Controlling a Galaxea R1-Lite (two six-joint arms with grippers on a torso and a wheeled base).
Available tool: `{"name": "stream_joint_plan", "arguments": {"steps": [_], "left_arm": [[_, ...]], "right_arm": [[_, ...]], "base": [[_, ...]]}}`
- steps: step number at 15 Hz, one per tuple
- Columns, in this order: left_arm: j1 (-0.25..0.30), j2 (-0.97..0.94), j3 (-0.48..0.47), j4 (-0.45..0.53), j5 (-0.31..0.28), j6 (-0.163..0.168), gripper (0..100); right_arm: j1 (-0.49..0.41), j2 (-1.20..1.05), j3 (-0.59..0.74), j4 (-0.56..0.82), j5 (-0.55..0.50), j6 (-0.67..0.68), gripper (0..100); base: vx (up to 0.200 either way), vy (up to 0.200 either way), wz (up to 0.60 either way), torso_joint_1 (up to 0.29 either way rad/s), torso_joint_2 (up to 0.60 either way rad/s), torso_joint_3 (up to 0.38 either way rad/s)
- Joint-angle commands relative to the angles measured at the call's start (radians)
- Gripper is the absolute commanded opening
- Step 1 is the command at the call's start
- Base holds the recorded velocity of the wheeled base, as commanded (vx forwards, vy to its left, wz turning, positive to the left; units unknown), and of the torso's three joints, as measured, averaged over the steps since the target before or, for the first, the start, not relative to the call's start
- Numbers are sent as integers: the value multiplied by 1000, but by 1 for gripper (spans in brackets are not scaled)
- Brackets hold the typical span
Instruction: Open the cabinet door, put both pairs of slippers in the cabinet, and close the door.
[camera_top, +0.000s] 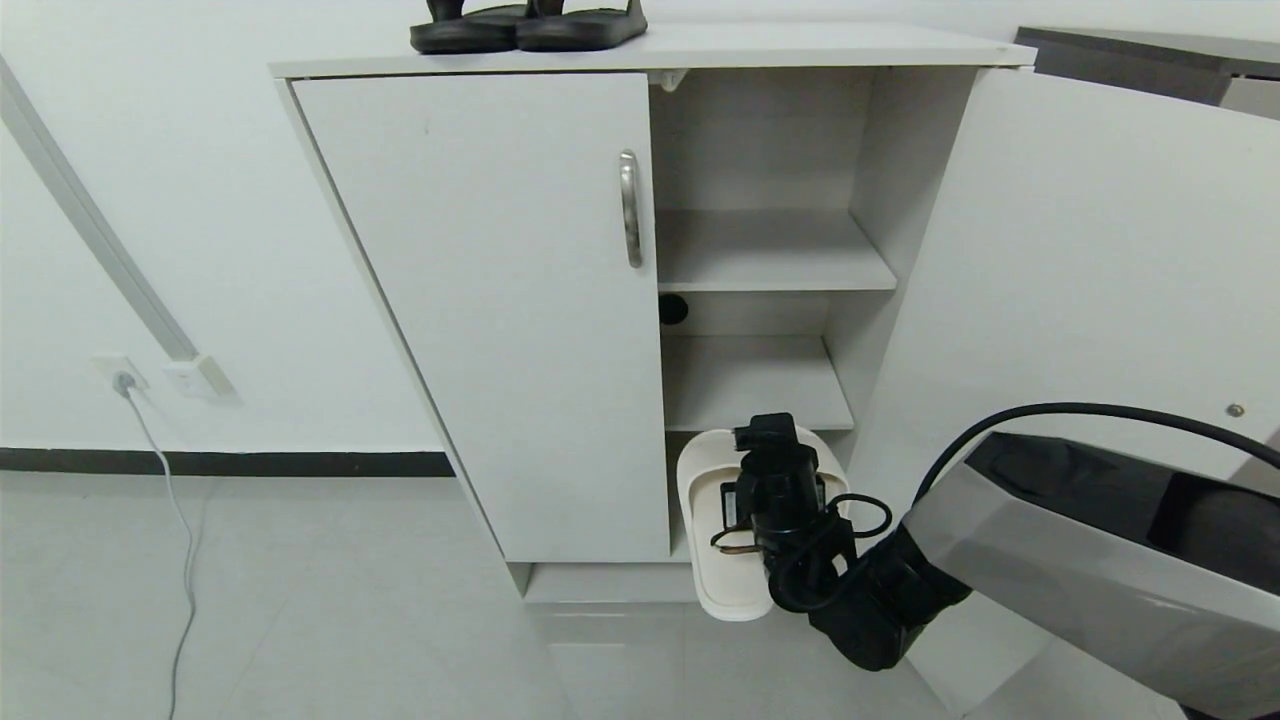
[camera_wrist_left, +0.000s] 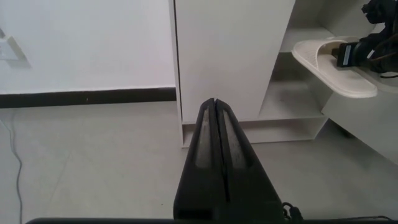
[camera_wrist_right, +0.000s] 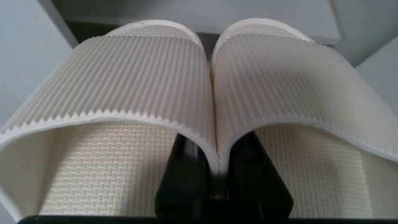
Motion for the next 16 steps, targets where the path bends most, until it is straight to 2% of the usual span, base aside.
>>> {"name": "stream_joint_plan", "arguments": {"steps": [1,3,11,16], "left_arm": [[0,1,0,0,1,0,0],[0,1,0,0,1,0,0],[0,1,0,0,1,-2,0],[2,1,0,0,1,0,0]], "right_arm": [[-3,0,-1,0,1,0,0],[-7,6,-3,-11,1,2,0],[-23,32,20,-278,-10,-133,0],[-36,52,22,-284,-8,-138,0]], "base": [[0,0,0,7,-2,-198],[0,0,0,5,5,-188],[0,0,0,1,0,-12],[0,0,0,0,0,0]]}}
